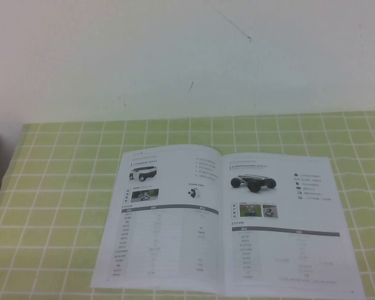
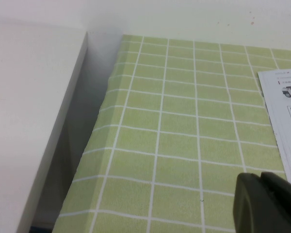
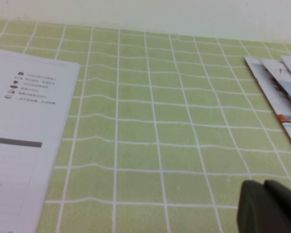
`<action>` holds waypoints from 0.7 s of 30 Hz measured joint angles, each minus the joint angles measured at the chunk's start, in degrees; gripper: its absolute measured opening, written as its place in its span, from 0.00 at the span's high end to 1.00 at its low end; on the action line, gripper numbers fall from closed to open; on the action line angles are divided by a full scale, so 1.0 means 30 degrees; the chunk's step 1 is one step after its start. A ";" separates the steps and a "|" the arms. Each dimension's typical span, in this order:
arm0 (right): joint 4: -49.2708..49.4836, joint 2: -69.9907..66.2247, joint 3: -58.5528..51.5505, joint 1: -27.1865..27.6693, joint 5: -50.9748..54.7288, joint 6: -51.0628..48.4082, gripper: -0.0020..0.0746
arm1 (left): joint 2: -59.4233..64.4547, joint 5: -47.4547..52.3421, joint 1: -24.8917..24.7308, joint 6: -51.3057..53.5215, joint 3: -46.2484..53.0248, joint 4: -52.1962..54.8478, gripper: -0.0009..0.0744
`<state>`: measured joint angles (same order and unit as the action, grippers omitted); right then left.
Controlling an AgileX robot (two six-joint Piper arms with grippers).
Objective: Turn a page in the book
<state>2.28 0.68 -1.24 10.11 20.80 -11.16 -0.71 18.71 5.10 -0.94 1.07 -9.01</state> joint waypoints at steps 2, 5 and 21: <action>0.0000 0.0000 0.0000 0.0000 0.0000 0.0000 0.98 | 0.0000 0.0000 0.0000 0.0000 0.0000 0.0000 0.99; 0.0000 0.0000 0.0000 0.0000 0.0000 0.0000 0.98 | 0.0000 0.0000 0.0000 0.0000 0.0000 0.0000 0.99; 1.1352 0.0000 -0.0122 0.0000 0.0000 0.2148 0.98 | 0.0000 -0.0590 0.0000 -0.1431 0.0076 -0.7216 0.99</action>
<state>36.34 0.68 -1.60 10.11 20.80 -4.71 -0.71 16.94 5.10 -5.23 1.30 -30.66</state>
